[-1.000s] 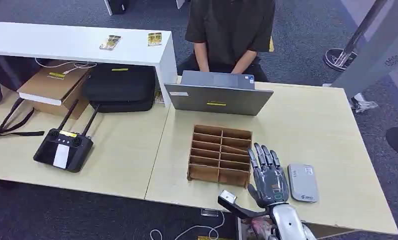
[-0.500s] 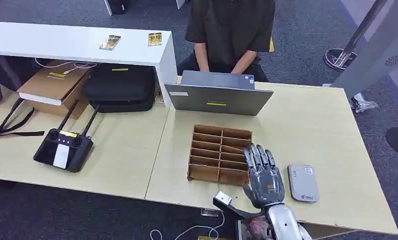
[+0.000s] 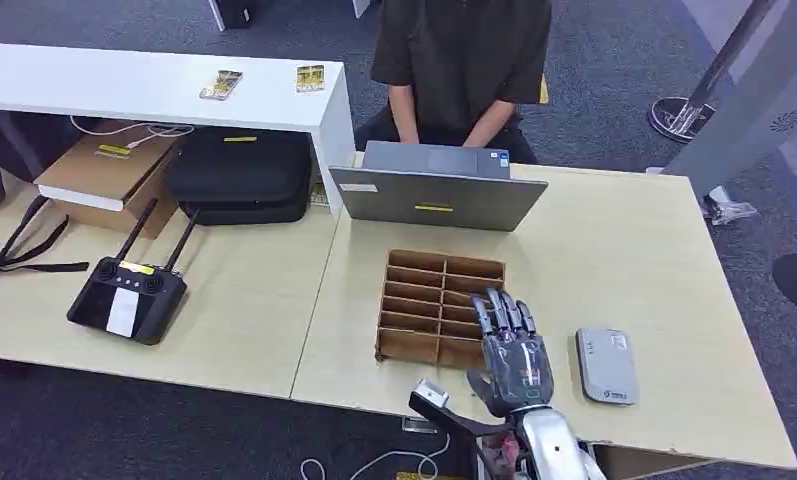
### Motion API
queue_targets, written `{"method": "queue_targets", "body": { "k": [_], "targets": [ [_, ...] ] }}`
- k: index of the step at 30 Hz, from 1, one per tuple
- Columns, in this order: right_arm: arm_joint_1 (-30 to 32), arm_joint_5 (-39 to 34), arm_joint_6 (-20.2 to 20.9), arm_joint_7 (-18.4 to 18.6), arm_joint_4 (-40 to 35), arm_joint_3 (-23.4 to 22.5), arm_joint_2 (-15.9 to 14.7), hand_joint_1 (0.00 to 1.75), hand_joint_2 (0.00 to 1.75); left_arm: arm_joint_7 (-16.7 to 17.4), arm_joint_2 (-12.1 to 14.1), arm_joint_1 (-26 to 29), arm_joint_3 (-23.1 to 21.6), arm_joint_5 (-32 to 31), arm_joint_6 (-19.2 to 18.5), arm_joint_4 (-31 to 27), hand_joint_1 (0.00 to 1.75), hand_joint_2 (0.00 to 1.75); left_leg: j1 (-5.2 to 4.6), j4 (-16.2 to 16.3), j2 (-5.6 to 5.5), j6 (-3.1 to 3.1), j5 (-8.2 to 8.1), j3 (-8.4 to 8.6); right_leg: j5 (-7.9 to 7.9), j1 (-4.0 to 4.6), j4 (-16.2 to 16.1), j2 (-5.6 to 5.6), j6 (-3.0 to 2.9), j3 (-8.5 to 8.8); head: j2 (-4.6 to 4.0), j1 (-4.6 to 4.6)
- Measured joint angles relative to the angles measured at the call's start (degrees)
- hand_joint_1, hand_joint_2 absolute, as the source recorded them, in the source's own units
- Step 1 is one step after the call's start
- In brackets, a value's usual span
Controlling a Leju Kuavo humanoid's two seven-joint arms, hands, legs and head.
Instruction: Pass the card to the sensor for recognition and then transmit it.
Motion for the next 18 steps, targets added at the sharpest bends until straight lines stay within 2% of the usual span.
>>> {"method": "queue_targets", "body": {
  "k": [6,18],
  "targets": [
    [0.3,0.4,1.1,1.2,0.0,0.0,1.6,0.0,1.75,-0.3,0.0,0.0,0.0,0.0,-0.2,0.0,0.0,0.0,0.0,0.0,0.0,0.0,0.0,0.0,0.0,0.0,0.0,0.0,0.0,0.0,0.0,0.0],
    [0.3,0.4,1.3,1.4,0.9,-0.1,4.2,0.0,1.75,-0.4,-0.3,0.0,0.0,0.0,-0.7,0.0,0.0,0.0,0.0,0.0,0.0,0.0,0.0,0.0,0.0,0.0,0.0,0.0,0.0,0.0,0.0,0.0]
  ]
}}
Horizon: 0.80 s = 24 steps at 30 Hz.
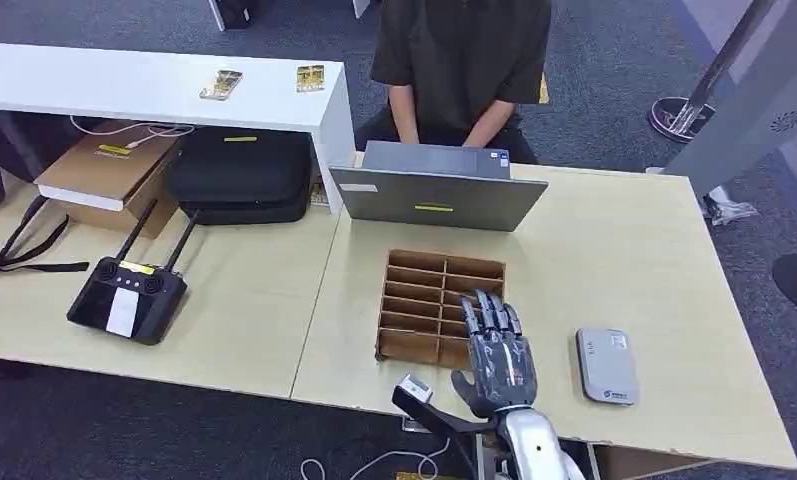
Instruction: Pass the card to the sensor for recognition and then transmit it.
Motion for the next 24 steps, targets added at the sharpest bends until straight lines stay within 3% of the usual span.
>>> {"method": "queue_targets", "body": {
  "k": [14,15,16,17,19,20,24],
  "targets": [
    [0.2,0.9,-0.8,-0.8,0.4,-1.2,1.2,0.0,1.75,0.4,0.0,-0.1,-0.1,-1.0,-0.5,0.0,0.0,0.0,0.0,0.0,0.0,0.0,0.0,0.01,0.0,0.0,0.0,0.0,0.0,0.0,0.0,0.0],
    [0.2,1.0,-0.8,-0.8,0.4,-1.3,1.3,0.12,1.75,0.4,0.0,-0.1,-0.1,-1.0,-0.5,0.0,0.0,0.0,0.0,0.0,0.0,0.0,0.0,0.01,0.0,0.0,0.0,0.0,0.0,0.0,0.0,0.0],
    [0.3,1.0,-0.8,-0.8,0.4,-1.4,1.4,0.12,1.75,0.4,0.0,-0.1,-0.1,-1.0,-0.5,0.0,0.0,0.0,0.0,0.0,0.0,0.0,0.0,0.01,0.0,0.0,0.0,0.0,0.0,0.0,0.0,-0.02],
    [0.4,1.0,-0.8,-0.8,0.4,-1.6,1.4,0.68,1.75,0.4,0.0,-0.1,-0.1,-1.0,-0.5,0.0,0.0,0.0,0.0,0.0,0.0,0.0,0.0,0.01,0.0,0.0,0.0,0.0,0.0,0.0,0.0,0.0],
    [0.5,1.2,-0.8,-0.9,0.3,-1.7,1.4,0.52,1.75,0.4,0.0,-0.1,-0.1,-1.2,-0.5,0.0,0.0,0.0,0.0,0.0,0.0,0.0,0.0,0.01,0.0,0.0,0.0,0.0,0.0,0.0,0.0,0.0],
    [0.5,1.2,-0.8,-0.9,0.3,-1.8,1.4,0.0,1.75,0.4,0.0,-0.1,-0.2,-1.2,-0.5,0.0,0.0,0.0,0.0,0.0,0.0,0.0,0.0,0.0,0.0,0.0,0.0,0.0,0.0,0.0,0.0,0.0],
    [0.8,1.3,-0.8,-1.0,0.3,-2.2,1.4,0.0,1.75,0.4,0.0,-0.1,-0.2,-1.6,-0.5,0.0,0.0,0.0,0.0,0.0,0.0,0.0,0.0,0.01,0.0,0.0,0.0,0.0,0.0,0.0,0.0,0.0]
  ]
}}
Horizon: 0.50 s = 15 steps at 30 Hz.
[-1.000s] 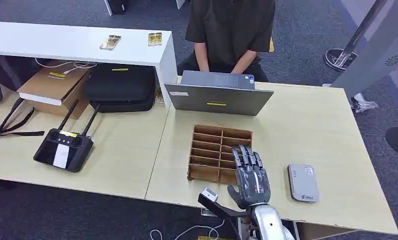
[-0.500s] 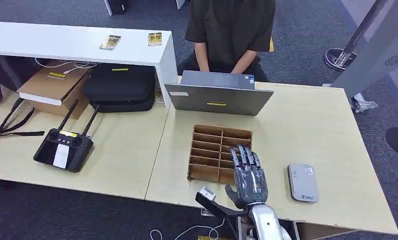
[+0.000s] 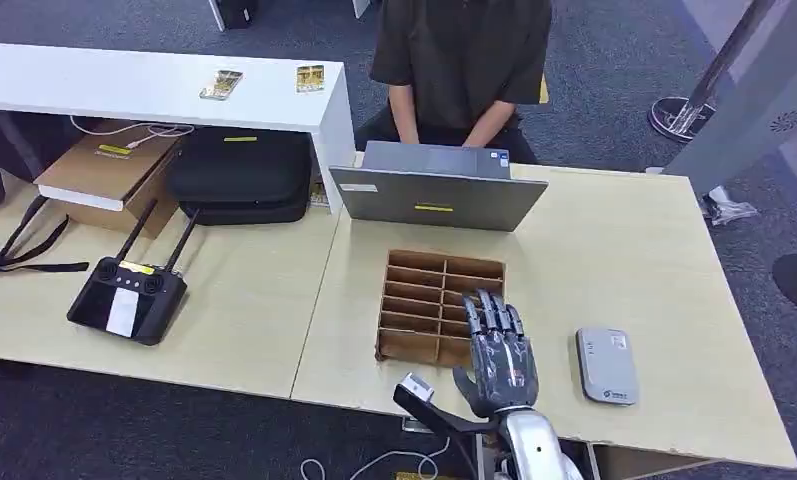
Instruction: Pass the card to the sensor for recognition and then transmit it.
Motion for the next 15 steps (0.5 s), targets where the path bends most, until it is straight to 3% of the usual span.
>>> {"method": "queue_targets", "body": {
  "k": [15],
  "targets": [
    [0.3,0.1,0.0,-0.1,-0.3,-0.8,0.2,0.0,1.75,0.1,0.0,0.0,-0.1,-0.1,0.0,0.0,0.0,0.0,0.0,0.0,0.0,0.0,0.0,0.0,0.0,0.0,0.0,0.0,0.0,0.0,0.0,0.0]
  ]
}}
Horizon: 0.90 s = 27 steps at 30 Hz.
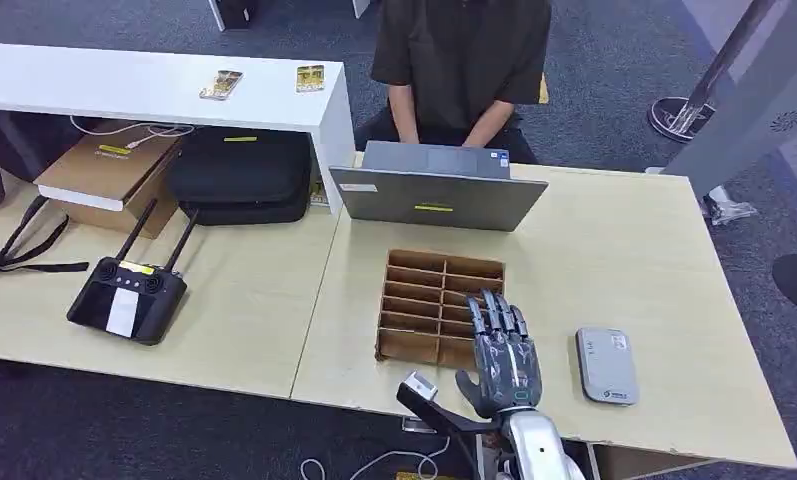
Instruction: Pass the card to the sensor for recognition and then transmit it.
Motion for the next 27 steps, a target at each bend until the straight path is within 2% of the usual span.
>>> {"method": "queue_targets", "body": {
  "k": [10,20,27],
  "targets": [
    [-0.1,1.0,0.3,-0.7,0.2,-0.1,0.0,0.0,1.75,0.0,0.0,0.0,0.0,0.0,0.0,0.0,0.0,0.0,0.0,0.0,0.0,0.0,0.0,0.0,0.0,0.0,0.0,0.0,0.0,0.0,0.0,0.0],
    [-3.2,1.4,0.3,-2.1,3.0,-0.4,0.0,0.0,1.75,-0.1,0.0,0.0,0.0,0.1,0.0,0.0,0.0,0.0,0.0,0.0,0.0,0.0,0.0,0.0,0.0,0.0,0.0,0.0,0.0,0.01,0.0,0.0],
    [-3.5,1.4,1.9,-2.1,4.0,-0.4,-0.4,0.0,1.75,-0.1,0.0,0.0,-0.2,-0.3,-0.5,0.0,0.0,0.0,0.0,0.0,0.0,0.0,0.0,-0.01,0.0,0.0,0.0,0.0,0.0,0.0,0.0,0.0]
  ]
}}
